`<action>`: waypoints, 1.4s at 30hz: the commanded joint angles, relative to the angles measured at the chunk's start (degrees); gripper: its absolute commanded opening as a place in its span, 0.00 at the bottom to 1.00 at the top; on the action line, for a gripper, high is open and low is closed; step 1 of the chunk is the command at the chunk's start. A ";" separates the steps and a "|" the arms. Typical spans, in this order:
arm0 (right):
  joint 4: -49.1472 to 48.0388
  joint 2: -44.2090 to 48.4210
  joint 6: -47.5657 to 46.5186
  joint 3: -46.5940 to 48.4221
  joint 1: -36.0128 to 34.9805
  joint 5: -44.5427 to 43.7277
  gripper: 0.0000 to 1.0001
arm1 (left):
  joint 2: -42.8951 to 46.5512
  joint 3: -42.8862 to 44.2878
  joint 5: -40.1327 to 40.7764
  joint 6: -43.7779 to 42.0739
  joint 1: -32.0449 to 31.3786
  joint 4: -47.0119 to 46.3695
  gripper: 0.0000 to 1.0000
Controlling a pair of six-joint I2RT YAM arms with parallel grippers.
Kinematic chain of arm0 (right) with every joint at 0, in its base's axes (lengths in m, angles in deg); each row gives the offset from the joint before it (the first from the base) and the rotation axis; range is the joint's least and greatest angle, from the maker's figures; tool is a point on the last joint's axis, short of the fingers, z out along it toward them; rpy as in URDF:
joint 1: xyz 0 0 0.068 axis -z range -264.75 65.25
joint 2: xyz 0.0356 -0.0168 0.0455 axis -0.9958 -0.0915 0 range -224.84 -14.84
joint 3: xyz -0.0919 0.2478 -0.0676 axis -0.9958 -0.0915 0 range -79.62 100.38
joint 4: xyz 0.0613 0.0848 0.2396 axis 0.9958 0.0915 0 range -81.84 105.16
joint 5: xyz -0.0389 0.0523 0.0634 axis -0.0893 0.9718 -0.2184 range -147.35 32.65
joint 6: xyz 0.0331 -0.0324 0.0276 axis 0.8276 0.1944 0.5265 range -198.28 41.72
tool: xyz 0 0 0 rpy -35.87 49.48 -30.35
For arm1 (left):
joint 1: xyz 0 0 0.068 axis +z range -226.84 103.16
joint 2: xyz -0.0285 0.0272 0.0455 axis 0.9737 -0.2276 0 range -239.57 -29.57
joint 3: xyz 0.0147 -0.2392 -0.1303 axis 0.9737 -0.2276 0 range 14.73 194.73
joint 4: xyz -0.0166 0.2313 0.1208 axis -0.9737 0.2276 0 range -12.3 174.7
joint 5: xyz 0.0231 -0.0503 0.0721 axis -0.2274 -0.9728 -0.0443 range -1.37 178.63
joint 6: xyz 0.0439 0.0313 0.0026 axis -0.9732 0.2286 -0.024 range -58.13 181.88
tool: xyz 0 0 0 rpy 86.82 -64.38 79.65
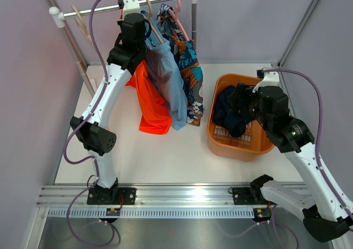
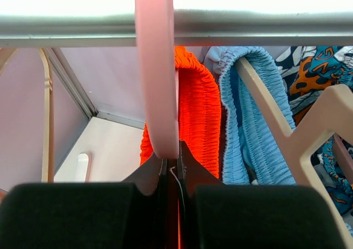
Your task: Remove the shorts from the hanger
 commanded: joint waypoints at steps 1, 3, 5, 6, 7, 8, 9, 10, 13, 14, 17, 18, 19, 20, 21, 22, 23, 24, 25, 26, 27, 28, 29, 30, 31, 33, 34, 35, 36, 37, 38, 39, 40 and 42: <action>-1.23 0.78 0.50 -0.34 0.28 1.40 0.88 | 2.92 3.12 -2.55 -1.57 0.50 1.18 0.00; -1.41 0.87 0.50 -0.43 0.28 1.40 0.87 | 3.54 4.17 -3.96 -2.44 0.50 1.79 0.00; -1.32 0.78 0.41 -0.51 0.28 1.31 0.88 | 4.41 5.23 -6.34 -3.24 0.42 1.71 0.00; -1.41 0.87 0.32 -0.43 0.28 1.14 0.87 | 4.85 5.58 -6.86 -3.59 0.50 1.70 0.00; -1.50 0.87 0.32 -0.34 0.28 1.05 0.87 | 5.12 6.02 -7.65 -3.77 0.50 1.88 0.00; -1.41 0.87 0.24 -0.34 0.28 0.96 0.88 | 5.73 6.98 -8.01 -3.85 0.42 2.40 0.00; -1.58 0.87 0.15 -0.34 0.28 0.96 0.88 | 6.00 7.34 -8.36 -3.94 0.50 2.67 0.00; -1.67 0.87 0.15 -0.34 0.28 0.88 0.88 | 6.35 7.69 -8.97 -3.94 0.42 2.85 0.00; -1.85 0.78 0.06 -0.51 0.28 0.79 0.88 | 7.32 9.01 -10.03 -3.86 0.50 4.78 0.00; -1.85 0.61 0.06 -0.43 0.28 0.79 0.88 | 7.67 9.10 -10.21 -3.94 0.50 5.56 0.00; -2.02 0.43 -0.03 -0.43 0.28 0.79 0.88 | 8.81 8.75 -11.26 -3.94 0.50 6.97 0.00; -2.20 0.35 -0.03 -0.43 0.28 0.79 0.88 | 9.33 8.49 -11.44 -5.25 0.50 7.41 0.00; -2.29 0.26 0.06 -0.34 0.28 0.79 0.88 | 9.60 8.31 -11.88 -5.35 0.42 7.94 0.00; -2.29 0.26 -0.03 -0.25 0.28 0.87 0.88 | 9.86 8.05 -12.05 -5.35 0.42 8.82 0.00; -2.20 0.08 0.06 -0.25 0.20 0.87 0.88 | 10.13 7.96 -12.40 -5.26 0.42 9.43 0.00; -2.20 0.25 0.06 -0.25 0.28 0.96 0.88 | 10.74 7.87 -13.10 -5.00 0.42 10.92 0.00; -2.20 0.34 -0.03 -0.25 0.28 0.96 0.88 | 11.18 7.70 -13.37 -4.82 0.50 11.63 0.00; -2.20 0.43 0.06 -0.25 0.28 1.05 0.88 | 11.71 7.52 -13.55 -4.56 0.50 12.42 0.00; -2.20 0.52 0.06 -0.16 0.20 1.31 0.87 | 12.32 6.56 -13.98 -4.65 0.42 13.04 0.00; -2.29 0.61 0.06 -0.08 0.19 1.57 0.88 | 13.89 5.86 -14.42 -4.65 0.33 14.35 0.00; -2.29 0.52 -0.03 0.10 0.28 2.01 0.88 | 14.78 5.07 -14.95 -4.56 0.42 14.80 0.00; -2.29 0.35 -0.11 0.62 0.28 3.24 0.88 | 15.75 3.58 -16.09 -2.91 0.33 15.41 0.00; -1.85 0.08 -0.29 1.06 0.28 4.03 0.87 | 17.67 2.96 -16.53 -2.71 0.33 16.63 0.00; -1.50 -0.62 -0.47 1.59 0.28 4.73 0.87 | 18.56 2.26 -17.15 -2.54 0.15 17.52 0.00; -0.98 -1.06 -0.64 2.73 0.28 6.31 0.86 | 19.44 1.55 -18.55 -2.54 -0.02 19.09 0.00; 0.17 -2.29 -0.73 3.79 0.20 7.72 0.84 | 22.16 -0.47 -19.09 -3.06 -1.16 20.94 0.00; 0.35 -2.64 -0.64 4.40 -0.15 9.30 0.84 | 23.22 -1.52 -18.83 -3.41 -1.77 22.17 0.00; 0.26 -3.08 -0.56 4.76 -0.59 9.66 0.83 | 25.58 -4.14 -18.56 -3.50 -2.39 22.53 0.00; 0.26 -3.34 -0.03 5.11 -1.38 9.58 0.83 | 27.17 -5.91 -18.39 -3.33 -3.53 22.71 0.00; 0.17 -3.70 0.15 5.98 -2.52 8.71 0.83 | 28.75 -8.01 -18.99 -3.24 -4.15 22.28 0.00; 0.43 -4.05 0.24 6.69 -5.58 7.83 0.83 | 30.42 -10.30 -19.43 -3.15 -4.68 21.92 0.00; 0.52 -5.36 0.41 7.56 -7.69 6.34 0.83 | 33.57 -14.32 -19.79 -2.46 -5.64 21.57 0.00; 0.87 -6.24 0.59 9.57 -9.80 3.37 0.82 | 34.90 -15.93 -20.75 -2.01 -6.08 21.66 0.00; 1.32 -9.22 1.20 11.52 -14.82 1.67 0.82 | 38.50 -20.31 -22.24 -0.61 -7.22 21.92 0.00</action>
